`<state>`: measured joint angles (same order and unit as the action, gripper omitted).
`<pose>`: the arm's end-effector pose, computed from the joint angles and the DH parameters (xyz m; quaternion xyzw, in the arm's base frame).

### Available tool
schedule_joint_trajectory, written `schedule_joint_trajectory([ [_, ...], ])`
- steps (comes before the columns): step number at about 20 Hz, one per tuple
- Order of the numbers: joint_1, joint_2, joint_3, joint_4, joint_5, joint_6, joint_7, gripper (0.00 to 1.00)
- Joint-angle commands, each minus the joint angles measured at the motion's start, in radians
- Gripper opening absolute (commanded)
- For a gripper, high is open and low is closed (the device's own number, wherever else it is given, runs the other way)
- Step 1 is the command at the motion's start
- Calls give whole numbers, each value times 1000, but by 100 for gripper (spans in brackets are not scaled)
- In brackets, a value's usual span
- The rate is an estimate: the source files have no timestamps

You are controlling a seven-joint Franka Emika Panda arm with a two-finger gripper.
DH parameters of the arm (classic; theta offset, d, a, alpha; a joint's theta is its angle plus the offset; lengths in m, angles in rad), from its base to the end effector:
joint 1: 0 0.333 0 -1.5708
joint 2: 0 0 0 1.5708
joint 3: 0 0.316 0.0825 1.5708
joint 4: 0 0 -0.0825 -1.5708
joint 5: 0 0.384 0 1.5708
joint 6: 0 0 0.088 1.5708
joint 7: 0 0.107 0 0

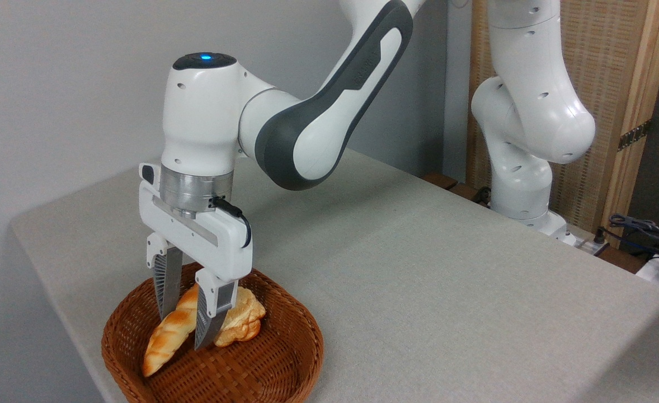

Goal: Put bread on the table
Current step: 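Close the gripper around the long golden bread roll, then lift the held bread roll up out of the basket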

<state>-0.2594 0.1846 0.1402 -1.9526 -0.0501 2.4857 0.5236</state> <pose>0.6216 -0.0780 0.4226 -0.9384 0.2982 -0.1720 0.0291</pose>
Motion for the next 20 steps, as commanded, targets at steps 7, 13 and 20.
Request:
schedule_joint_trajectory([
  [7, -4, 4, 4, 7, -13, 15, -4, 37],
  [13, -4, -7, 5, 7, -14, 15, -7, 37],
  [20, -4, -60, 10, 9, -45, -2, -10, 37],
])
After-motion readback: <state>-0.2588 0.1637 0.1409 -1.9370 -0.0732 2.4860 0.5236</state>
